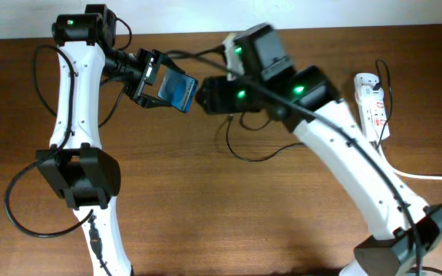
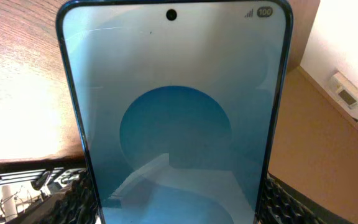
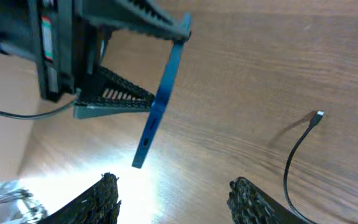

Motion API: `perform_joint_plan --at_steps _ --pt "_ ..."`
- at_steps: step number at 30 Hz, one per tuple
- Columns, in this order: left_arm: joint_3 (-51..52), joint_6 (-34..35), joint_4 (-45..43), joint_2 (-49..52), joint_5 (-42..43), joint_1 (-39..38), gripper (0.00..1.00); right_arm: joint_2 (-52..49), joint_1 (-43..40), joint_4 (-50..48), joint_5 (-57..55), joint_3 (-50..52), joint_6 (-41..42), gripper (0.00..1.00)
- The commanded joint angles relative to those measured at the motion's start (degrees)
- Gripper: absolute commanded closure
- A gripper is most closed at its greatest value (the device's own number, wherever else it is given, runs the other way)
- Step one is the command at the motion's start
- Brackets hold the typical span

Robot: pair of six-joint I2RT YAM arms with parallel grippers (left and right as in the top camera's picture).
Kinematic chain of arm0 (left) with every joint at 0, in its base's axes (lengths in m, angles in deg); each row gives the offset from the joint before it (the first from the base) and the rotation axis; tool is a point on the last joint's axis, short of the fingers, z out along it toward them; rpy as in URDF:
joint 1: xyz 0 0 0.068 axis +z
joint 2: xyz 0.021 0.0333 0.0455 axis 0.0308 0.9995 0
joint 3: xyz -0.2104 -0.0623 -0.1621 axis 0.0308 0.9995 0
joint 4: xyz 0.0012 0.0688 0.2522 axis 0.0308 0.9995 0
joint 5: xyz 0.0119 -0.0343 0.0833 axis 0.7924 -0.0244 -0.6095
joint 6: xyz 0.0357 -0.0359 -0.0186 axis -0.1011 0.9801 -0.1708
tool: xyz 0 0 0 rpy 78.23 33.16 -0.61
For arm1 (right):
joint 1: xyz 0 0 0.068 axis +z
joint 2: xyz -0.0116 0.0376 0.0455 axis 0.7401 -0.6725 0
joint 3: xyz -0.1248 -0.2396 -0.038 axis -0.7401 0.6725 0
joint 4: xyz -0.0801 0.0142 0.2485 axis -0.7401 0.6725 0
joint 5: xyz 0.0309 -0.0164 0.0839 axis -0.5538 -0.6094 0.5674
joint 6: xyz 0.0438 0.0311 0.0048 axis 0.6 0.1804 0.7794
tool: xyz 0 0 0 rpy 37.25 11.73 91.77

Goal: Plug charger to phone and switch on socket

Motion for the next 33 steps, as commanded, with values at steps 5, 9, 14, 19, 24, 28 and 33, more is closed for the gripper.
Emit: perform_joint_plan --at_steps 5,9,14,19,24,28,33 --pt "-1.3 1.4 0.1 -1.5 0.8 -3.1 1.0 -7.6 4.8 -9.3 -9.5 -0.7 6.4 0.4" --pt "-1.3 1.4 0.1 -1.5 1.9 -3.4 1.0 -8.9 4.8 -11.4 -9.5 -0.6 6.6 0.55" --pt "-1.3 1.4 0.1 -1.5 2.0 -3.4 1.0 -9.1 5.1 -10.2 -9.7 -0.6 6.6 0.68" --pt "-1.3 1.4 0.1 -1.5 1.9 -3.4 1.0 -9.1 5.1 -10.1 -9.6 -0.6 6.6 0.75" --pt "-1.3 1.4 0.1 -1.5 1.9 -3.4 1.0 -9.1 5.1 -10.1 -9.6 -0.6 6.5 0.87" --pt "-1.3 1.4 0.1 -1.5 1.9 -3.4 1.0 -9.0 4.9 -10.4 -9.6 -0.7 6.6 0.96" --pt "-1.3 -10.7 -1.0 -1.5 1.9 -3.4 0.97 -7.1 -2.6 -8.2 -8.2 -0.7 6.5 0.96"
